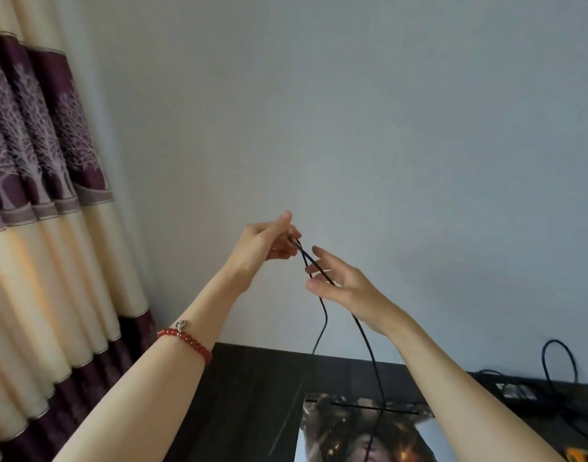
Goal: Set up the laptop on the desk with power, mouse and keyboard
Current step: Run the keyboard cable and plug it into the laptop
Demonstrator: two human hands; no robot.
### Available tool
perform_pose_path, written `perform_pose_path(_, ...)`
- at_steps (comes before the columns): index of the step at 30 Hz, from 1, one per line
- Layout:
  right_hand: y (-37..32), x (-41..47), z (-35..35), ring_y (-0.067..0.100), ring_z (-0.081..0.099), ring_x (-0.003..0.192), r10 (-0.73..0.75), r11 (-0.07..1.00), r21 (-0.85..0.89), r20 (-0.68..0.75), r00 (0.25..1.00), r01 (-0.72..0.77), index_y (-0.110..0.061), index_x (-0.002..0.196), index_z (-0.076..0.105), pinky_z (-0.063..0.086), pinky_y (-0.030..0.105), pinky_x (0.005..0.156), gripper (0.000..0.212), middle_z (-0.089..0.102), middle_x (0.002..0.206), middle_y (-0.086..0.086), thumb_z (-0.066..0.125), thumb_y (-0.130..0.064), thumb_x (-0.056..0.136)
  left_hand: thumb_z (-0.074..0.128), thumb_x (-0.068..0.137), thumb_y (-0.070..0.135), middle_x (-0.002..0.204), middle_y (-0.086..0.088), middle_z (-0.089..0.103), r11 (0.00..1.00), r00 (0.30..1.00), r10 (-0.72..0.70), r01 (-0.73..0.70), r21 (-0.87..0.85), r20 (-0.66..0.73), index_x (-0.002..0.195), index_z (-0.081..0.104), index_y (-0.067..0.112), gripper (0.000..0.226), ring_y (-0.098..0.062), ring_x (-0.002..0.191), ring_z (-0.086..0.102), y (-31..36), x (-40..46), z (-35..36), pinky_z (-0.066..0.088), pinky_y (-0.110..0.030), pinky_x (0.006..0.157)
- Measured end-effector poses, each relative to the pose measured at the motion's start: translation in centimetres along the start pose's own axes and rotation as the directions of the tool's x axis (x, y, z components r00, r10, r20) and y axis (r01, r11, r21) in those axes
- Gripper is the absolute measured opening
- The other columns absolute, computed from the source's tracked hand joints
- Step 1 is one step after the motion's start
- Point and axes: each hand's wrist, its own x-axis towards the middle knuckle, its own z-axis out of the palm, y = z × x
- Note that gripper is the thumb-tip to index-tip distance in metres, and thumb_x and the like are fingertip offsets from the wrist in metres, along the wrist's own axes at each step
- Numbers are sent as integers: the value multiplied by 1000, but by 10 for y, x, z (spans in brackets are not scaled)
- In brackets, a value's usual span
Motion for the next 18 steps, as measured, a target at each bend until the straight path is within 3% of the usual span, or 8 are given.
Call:
perform_pose_path(2,15,-6,1,10,52,115,67,992,99,94,993,-76,-33,142,21,43,31,97,82,53,121,-7,62,-51,73,59,89,20,69,-2,67,992,999,-6,0,127,46,75,68,14,17,-10,65,64,-9,-3,-8,52,-20,65)
perform_pose_path(4,29,-9,7,6,53,108,116,991,70,31,993,-118,-32,141,25,44,23,88,78,52,116,-8,59,-52,74,59,88,8,73,-2,68,979,993,4,-28,201,119,82,67,17,13,-9,68,65,-18,-11,-20,52,-16,66)
perform_pose_path(6,45,-1,20,2,51,94,117,979,-150,-140,983,-137,-34,137,31,39,14,77,66,46,106,-9,62,-45,80,56,89,4,73,1,70,979,991,36,-61,194,127,91,65,22,21,-8,69,67,-29,-21,-36,53,-15,68)
perform_pose_path(8,59,16,37,6,48,83,53,915,-375,-255,965,-150,-32,123,45,37,17,72,42,41,98,-7,60,-36,84,55,90,4,71,5,72,979,993,84,-98,177,84,95,65,27,26,-7,72,68,-41,-29,-49,53,-15,70)
perform_pose_path(10,70,31,53,13,51,75,62,826,-504,-360,931,-251,-24,97,54,40,27,67,11,45,96,-2,53,-30,88,54,90,3,69,7,72,983,991,127,-122,134,-29,90,66,26,26,-5,70,68,-53,-34,-60,53,-14,70)
perform_pose_path(11,77,36,58,17,52,73,104,784,-534,-391,914,-317,-20,88,53,40,29,65,8,47,95,1,50,-28,89,54,89,2,67,6,72,987,982,138,-125,102,-131,87,67,24,26,-3,68,67,-62,-37,-68,53,-13,68)
perform_pose_path(15,115,33,57,25,56,72,285,718,-500,-425,859,-485,-21,65,46,37,29,56,25,54,73,0,46,-28,89,53,90,4,73,-1,67,987,812,117,-31,159,-572,91,66,14,17,-4,67,64,-106,-51,-117,52,-19,71)
perform_pose_path(18,130,28,51,26,61,65,331,817,-293,-467,820,-497,-13,67,56,48,33,60,26,63,72,8,48,-22,90,54,90,13,86,-2,70,918,705,72,230,323,-705,95,67,17,15,-21,86,65,-153,-76,-149,50,-36,85)
